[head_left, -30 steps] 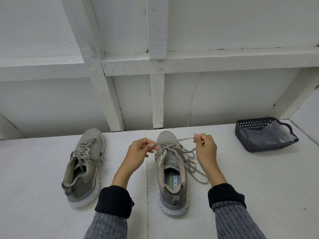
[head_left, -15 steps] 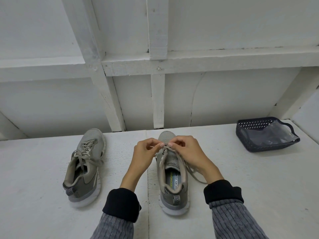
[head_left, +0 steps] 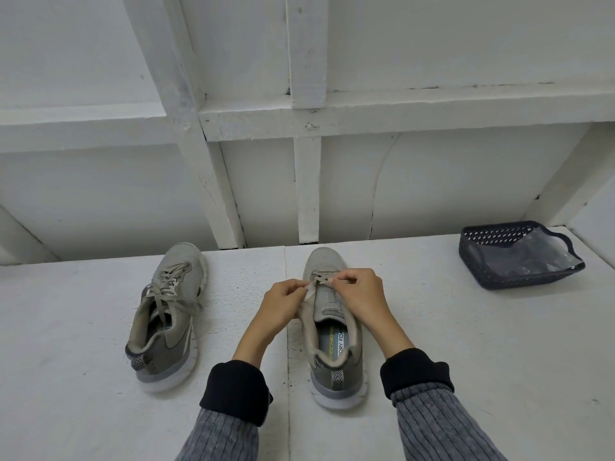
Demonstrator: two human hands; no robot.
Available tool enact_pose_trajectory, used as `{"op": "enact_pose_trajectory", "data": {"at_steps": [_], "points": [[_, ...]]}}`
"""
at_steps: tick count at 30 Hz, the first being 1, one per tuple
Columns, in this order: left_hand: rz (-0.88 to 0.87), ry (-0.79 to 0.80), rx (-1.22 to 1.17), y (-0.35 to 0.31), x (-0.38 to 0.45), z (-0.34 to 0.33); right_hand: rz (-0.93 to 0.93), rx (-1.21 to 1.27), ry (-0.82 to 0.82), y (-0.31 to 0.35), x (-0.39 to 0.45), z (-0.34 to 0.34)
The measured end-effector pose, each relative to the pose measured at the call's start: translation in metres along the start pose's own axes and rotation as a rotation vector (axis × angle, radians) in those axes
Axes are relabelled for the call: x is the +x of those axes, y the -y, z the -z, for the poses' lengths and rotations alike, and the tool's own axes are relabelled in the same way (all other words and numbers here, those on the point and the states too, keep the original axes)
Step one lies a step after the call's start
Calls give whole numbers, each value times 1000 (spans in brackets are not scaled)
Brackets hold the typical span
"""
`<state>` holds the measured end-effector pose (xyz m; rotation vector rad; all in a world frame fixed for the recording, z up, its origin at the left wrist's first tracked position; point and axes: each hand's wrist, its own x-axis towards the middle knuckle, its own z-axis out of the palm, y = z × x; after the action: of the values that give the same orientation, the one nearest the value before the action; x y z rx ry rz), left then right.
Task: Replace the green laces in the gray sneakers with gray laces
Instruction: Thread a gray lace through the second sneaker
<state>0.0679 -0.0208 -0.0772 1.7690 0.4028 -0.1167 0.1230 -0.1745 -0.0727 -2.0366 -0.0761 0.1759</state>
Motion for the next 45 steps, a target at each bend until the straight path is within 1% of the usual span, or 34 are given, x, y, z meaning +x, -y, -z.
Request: {"op": "enact_pose_trajectory", "data": {"at_steps": [2, 6, 11, 15, 19, 22, 25, 27, 31, 34, 36, 38, 39, 41, 42, 44, 45], "points": [[23, 12, -59, 1, 1, 0, 4, -29, 10, 3, 0, -3], [25, 33, -88, 1, 1, 0, -13, -43, 22, 3, -1, -6], [34, 58, -84, 2, 3, 1, -29, -22, -10, -2, 1, -11], [44, 57, -116, 0, 3, -1, -78, 14, 2, -5, 4, -13], [51, 46, -135, 0, 3, -2, -110, 45, -22, -8, 6, -17], [56, 39, -139, 0, 2, -2, -106, 87, 13, -7, 6, -19], [77, 37, -209, -2, 3, -3, -85, 111, 66, -7, 5, -19], [87, 3, -249, -1, 6, -5, -74, 91, 77, -8, 5, -20], [23, -124, -230, 9, 16, -19, -34, 48, 82, -9, 5, -20], [13, -238, -261, 17, 22, -22, 12, 20, 84, -13, 2, -17], [-5, -405, -183, 22, 23, -16, 36, 36, 59, -17, 1, -17], [-22, -574, 44, 29, 21, -4, 41, 42, 35, -20, 1, -15], [-12, -631, 185, 34, 20, 3, 38, 38, 24, -20, 0, -15], [16, -682, 463, 46, 20, 17, 39, 59, -11, -20, -2, -14], [25, -690, 563, 50, 21, 23, 41, 85, -26, -21, -3, -14], [2, -676, 673, 52, 24, 29, 48, 134, -39, -22, -4, -14], [-51, -642, 692, 51, 26, 29, 48, 145, -34, -22, -4, -15]]}}
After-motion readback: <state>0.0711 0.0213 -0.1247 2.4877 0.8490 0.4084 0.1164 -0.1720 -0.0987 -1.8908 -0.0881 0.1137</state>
